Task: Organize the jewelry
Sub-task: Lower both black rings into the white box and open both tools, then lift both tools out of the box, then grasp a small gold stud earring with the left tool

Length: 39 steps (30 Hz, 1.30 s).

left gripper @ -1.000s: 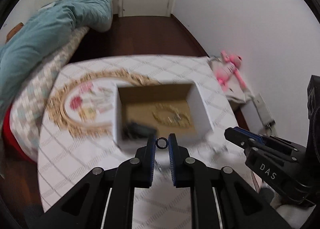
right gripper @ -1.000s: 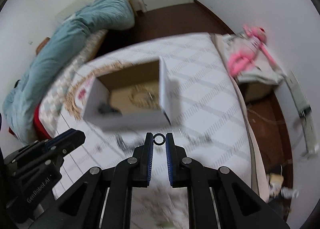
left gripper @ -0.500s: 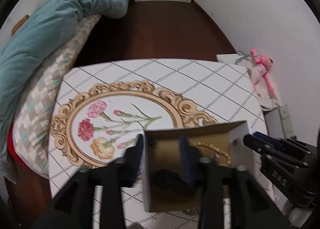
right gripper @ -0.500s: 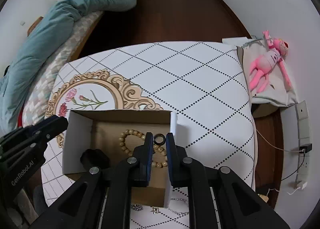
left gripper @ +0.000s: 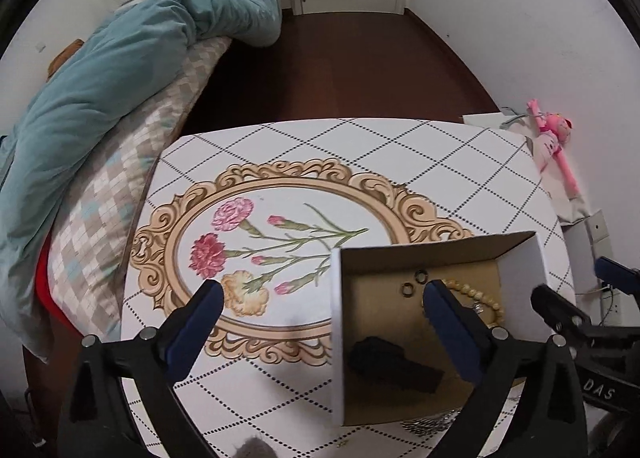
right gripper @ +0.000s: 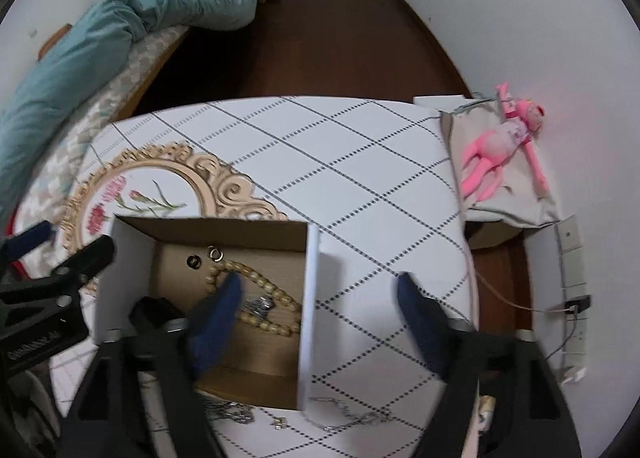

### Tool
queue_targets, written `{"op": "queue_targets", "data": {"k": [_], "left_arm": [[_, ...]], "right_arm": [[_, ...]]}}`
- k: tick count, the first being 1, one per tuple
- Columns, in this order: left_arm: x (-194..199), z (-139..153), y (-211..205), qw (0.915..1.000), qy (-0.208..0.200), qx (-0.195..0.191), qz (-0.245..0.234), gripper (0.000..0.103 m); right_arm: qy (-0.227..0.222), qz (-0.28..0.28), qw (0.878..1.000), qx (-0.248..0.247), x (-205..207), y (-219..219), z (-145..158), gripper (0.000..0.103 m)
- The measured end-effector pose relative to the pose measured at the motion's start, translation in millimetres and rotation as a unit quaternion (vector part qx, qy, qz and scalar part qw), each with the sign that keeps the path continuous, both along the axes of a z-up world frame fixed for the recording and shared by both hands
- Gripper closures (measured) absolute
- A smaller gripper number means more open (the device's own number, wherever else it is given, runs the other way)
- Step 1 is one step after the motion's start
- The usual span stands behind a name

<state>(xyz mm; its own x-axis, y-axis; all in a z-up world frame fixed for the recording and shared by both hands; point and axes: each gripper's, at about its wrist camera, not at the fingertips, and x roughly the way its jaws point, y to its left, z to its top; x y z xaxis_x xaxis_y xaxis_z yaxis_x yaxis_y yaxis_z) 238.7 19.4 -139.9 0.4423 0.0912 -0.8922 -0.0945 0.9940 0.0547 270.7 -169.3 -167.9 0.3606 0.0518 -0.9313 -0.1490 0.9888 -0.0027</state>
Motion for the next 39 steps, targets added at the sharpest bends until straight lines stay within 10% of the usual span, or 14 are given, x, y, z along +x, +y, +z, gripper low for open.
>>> {"op": "queue_targets", "data": {"k": [24,39], "left_arm": [[-76.1,48.8,-4.0,0.9976,-0.062,-0.030,0.007,0.000],[-138.1,-50.2,7.3,0.9988,0.016,0.000,0.047,0.000]], "right_arm": [[-0.068,-0.021,0.997,0.028,-80.7,-17.4,64.9,0.000],[0.011,-0.091,0.995,0.028,-128.1,-89.3,-38.0,0.005]]}}
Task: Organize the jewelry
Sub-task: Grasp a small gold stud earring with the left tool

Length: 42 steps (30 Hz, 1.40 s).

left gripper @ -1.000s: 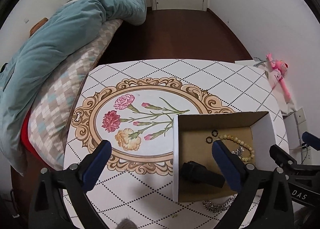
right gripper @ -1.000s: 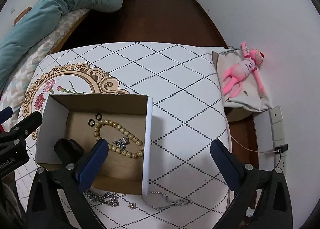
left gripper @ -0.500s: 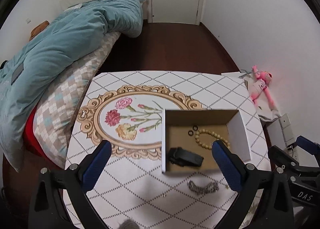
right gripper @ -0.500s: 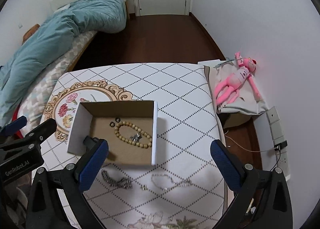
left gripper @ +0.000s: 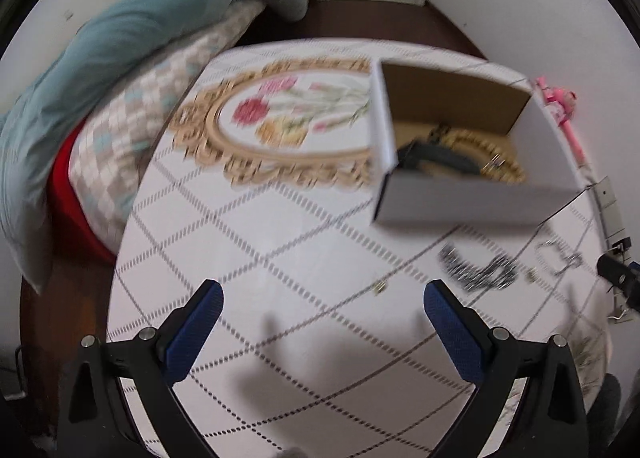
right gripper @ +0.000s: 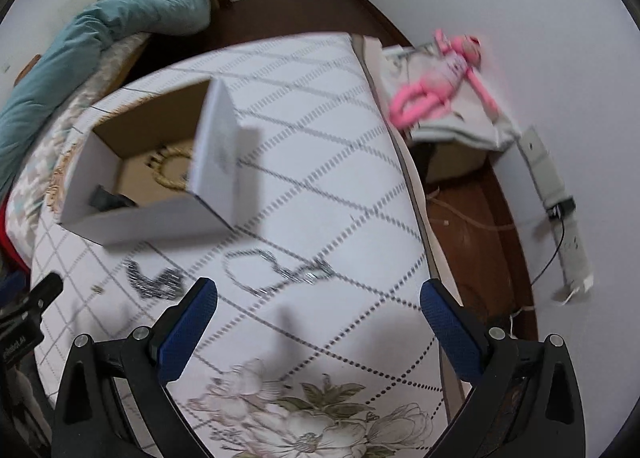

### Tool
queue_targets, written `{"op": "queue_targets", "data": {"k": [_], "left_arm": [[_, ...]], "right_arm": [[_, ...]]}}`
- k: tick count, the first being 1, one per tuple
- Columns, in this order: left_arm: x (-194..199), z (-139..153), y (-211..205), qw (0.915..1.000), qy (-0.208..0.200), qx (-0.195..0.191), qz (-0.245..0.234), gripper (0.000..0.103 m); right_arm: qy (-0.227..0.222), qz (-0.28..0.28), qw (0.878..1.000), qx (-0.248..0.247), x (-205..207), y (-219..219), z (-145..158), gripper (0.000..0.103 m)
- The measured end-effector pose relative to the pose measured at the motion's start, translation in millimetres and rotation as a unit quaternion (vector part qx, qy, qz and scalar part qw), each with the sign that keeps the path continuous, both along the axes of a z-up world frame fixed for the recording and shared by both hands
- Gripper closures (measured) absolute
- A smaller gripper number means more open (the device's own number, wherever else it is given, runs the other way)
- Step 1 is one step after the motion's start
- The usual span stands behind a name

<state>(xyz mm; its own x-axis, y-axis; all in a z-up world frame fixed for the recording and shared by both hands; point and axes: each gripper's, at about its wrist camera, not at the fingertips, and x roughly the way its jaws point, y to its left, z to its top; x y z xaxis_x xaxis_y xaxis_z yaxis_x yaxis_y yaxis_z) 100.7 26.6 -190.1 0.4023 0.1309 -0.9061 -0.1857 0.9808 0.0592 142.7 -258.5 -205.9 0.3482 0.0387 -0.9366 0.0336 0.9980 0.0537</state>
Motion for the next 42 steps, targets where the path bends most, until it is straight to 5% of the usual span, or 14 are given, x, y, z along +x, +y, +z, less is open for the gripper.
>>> {"op": "queue_targets", "data": {"k": [6,16,21,23,25,30,33,35,40,42], "left_arm": [[-6.6,-26.4,-0.8,0.9997,0.017,-0.013,-0.012,0.004],[3.3,-38.2,-22.8,0.9989,0.004,-0.009,-0.045,0.033],[9.5,-36.0,-31.0,0.9978,-0.010,-0.016,-0.064,0.069],[11.1,-35.2,-35.0,0.9969,-0.011,-0.017,-0.076,0.091],[11.4,-35.0,-36.4,0.9966,-0.010,-0.016,-0.080,0.097],[8.1,-35.8,-29.0,0.9970,-0.010,-0.024,-0.073,0.097],[4.6,-35.7,-23.1,0.9973,-0.008,-0.034,-0.065,0.097],[1.8,-34.2,-19.3,0.9973,-0.006,-0.040,-0.061,0.097],[-8.4,-25.5,-12.7,0.9965,-0.005,-0.057,-0.060,0.097],[-15.1,-18.6,-10.6,0.9957,-0.005,-0.068,-0.062,0.097]], "right_arm": [[0.015,-0.011,1.000,0.003,1.4,-5.6,-26.6,0.010],[-0.013,-0.005,0.998,0.066,-13.0,9.9,-27.1,0.032],[-0.022,0.037,0.996,0.075,-20.5,43.4,-28.5,0.040],[-0.020,0.053,0.996,0.073,-20.6,57.9,-32.5,0.048],[-0.021,0.064,0.996,0.066,-19.8,68.4,-35.3,0.052],[-0.025,0.092,0.994,0.048,-18.7,88.6,-38.5,0.058],[-0.031,0.099,0.994,0.022,-15.1,95.5,-38.5,0.067],[-0.035,0.104,0.994,0.009,-15.9,97.7,-38.4,0.087],[-0.037,0.118,0.992,-0.012,-19.0,105.1,-36.9,0.091],[-0.039,0.119,0.992,-0.001,-21.6,103.9,-28.3,0.103]]}}
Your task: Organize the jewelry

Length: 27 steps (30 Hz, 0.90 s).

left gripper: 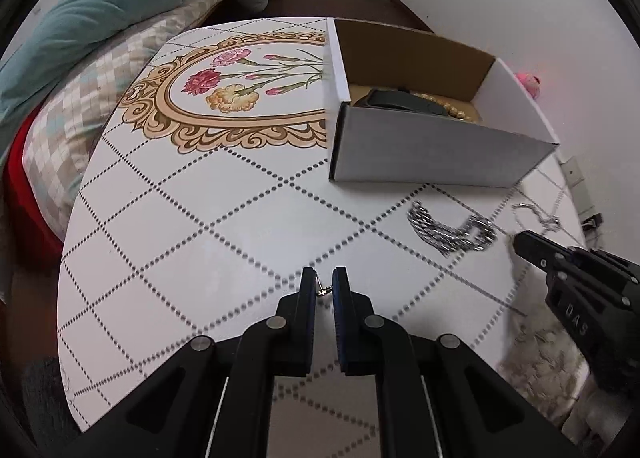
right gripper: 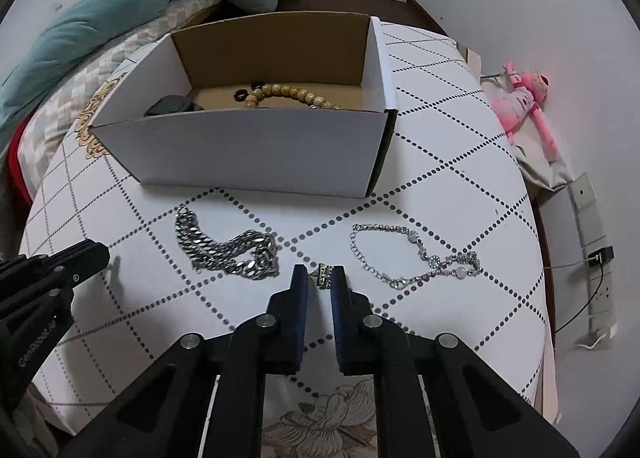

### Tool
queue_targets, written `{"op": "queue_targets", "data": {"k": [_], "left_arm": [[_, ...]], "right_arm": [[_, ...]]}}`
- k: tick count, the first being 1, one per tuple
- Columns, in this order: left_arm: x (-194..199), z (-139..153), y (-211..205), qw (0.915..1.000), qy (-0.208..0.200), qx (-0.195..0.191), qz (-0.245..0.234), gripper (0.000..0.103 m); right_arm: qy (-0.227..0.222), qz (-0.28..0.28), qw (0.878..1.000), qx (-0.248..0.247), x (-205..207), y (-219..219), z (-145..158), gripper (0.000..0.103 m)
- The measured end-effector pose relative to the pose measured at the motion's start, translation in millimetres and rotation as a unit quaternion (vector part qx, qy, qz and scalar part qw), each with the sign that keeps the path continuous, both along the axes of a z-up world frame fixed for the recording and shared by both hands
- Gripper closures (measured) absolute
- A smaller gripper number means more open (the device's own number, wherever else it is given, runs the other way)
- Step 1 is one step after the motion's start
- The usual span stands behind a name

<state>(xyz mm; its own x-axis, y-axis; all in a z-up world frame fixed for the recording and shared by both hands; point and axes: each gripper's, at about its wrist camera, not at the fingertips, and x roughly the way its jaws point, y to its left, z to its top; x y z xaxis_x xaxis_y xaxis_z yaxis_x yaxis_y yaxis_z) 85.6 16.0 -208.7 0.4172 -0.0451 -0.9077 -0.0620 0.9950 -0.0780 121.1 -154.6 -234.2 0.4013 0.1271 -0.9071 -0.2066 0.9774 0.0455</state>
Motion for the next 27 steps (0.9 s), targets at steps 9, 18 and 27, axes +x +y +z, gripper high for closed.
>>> {"op": "queue_targets", "data": {"k": [9,18,27], "left_arm": [[-5.9,54.7,16.0,0.9979,-0.030,-0.058,0.004,0.097],[51.0,106.8,7.6,0.9930,-0.071,-0.093,-0.014,0.097],[129.0,105.7,-6.4,0.9956,-0.049,-0.068,-0.042,0.097]], "right_arm": [[-0.006,-0.018,0.995,0.099,-5.8,-19.2,51.3,0.103],[-0.034,-0.015,0.987,0.159,33.7,-27.4,112.6,0.103],[-0.004,-0.015,0.990,0.141,114.0,-18.4,113.0,0.103]]}}
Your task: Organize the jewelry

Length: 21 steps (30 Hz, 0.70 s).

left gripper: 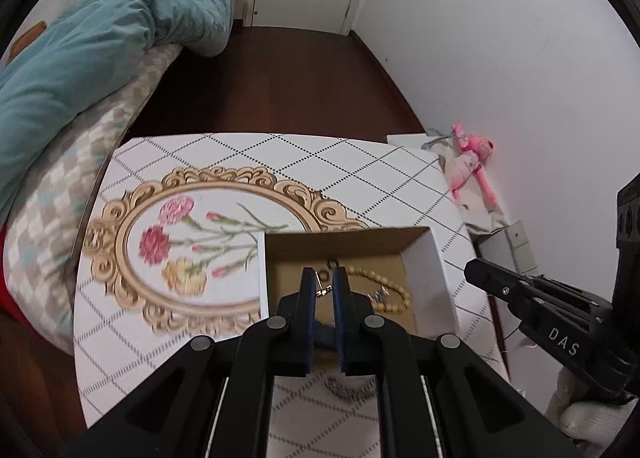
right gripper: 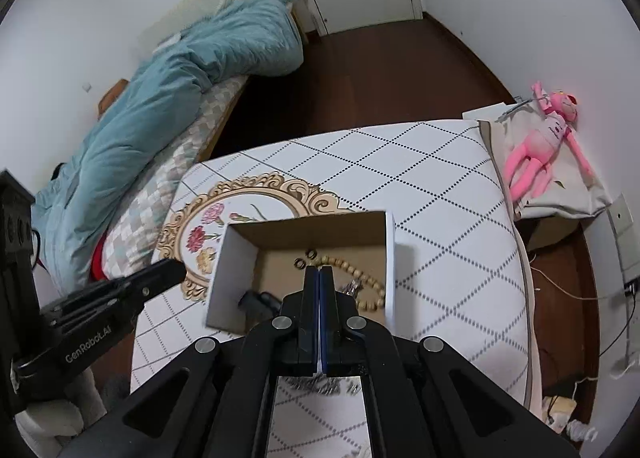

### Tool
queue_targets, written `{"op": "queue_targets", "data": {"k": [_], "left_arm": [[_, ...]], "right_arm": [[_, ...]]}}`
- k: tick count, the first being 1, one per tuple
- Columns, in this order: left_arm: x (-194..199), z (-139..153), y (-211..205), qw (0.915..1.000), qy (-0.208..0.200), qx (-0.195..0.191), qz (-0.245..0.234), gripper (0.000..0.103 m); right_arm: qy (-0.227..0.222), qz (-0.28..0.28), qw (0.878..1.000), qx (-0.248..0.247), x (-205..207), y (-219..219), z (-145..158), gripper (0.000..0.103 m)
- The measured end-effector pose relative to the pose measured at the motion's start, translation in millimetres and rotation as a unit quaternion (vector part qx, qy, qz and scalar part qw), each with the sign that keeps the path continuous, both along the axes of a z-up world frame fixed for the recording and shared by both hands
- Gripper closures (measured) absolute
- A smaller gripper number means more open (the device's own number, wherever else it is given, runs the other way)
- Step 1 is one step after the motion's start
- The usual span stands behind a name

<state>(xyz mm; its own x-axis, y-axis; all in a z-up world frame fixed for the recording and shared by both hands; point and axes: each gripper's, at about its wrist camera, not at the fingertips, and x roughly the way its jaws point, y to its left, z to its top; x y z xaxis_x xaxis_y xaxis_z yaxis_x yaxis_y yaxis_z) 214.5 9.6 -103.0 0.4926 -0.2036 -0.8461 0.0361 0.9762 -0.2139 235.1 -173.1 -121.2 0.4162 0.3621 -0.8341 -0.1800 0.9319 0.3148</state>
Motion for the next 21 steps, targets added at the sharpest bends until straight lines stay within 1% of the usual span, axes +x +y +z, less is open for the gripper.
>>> {"op": "queue_targets", "data": {"k": [2,4,6,9,11,14,16,18,19,20,21], "left_arm": [[9.3,-4.4,-2.0,0.9999,0.009,0.006,-0.003,0.097],[9.0,-6.6,-0.2,0.9999,0.008,0.010,-0.001,0.097],[-1.2,-7.5,2.8,1.0000,0.004,0.007,0.002,0.097],[-24.9,-9.2,4.3,1.0000,-0.006,0.004,0.007,0.097],[-46.0,-13.3,2.9,0.9999,-0.009,0.002,0.010,0.097],[-75.8,-24.9,-1.3,0.9999,-0.001,0.000,0.011,0.097],[-90.1,-35.8,-3.8,0.9999,0.008,0.005,0.010,0.097],[-99.1,-50.1,-6.0,0.9997,0.022,0.010,0.009,0.097],[-102.5,-57.9,-6.1,0.9994,0.029,0.013,0.011,0.097],[-104.9,-63.4,-5.1,0.9992,0.035,0.012,0.012,0.097],[-107.3,-71.4,-3.6,0.9989,0.043,0.014,0.016,0.097]], "right_arm": [[0.010,0.002,1.000,-0.009,11.1,1.8,-6.7,0.103],[0.011,0.000,1.000,-0.014,12.9,0.0,-8.8,0.103],[0.007,0.002,1.000,-0.011,3.2,-4.6,-8.6,0.103],[0.008,0.006,1.000,-0.002,-25.4,-10.5,-15.3,0.103],[0.017,0.006,1.000,0.008,-47.2,-14.1,-25.7,0.103],[0.040,0.004,0.999,0.015,-80.3,-14.7,-54.7,0.103],[0.065,0.000,0.998,0.014,-89.3,-14.5,-76.4,0.102],[0.081,0.000,0.997,0.013,-93.6,-12.6,-93.7,0.097],[0.076,0.000,0.997,0.005,-96.1,-12.7,-99.8,0.087],[0.068,0.004,0.998,-0.008,-98.3,-10.9,-104.2,0.075],[0.062,0.011,0.998,-0.022,-100.6,-7.7,-110.2,0.070]]}}
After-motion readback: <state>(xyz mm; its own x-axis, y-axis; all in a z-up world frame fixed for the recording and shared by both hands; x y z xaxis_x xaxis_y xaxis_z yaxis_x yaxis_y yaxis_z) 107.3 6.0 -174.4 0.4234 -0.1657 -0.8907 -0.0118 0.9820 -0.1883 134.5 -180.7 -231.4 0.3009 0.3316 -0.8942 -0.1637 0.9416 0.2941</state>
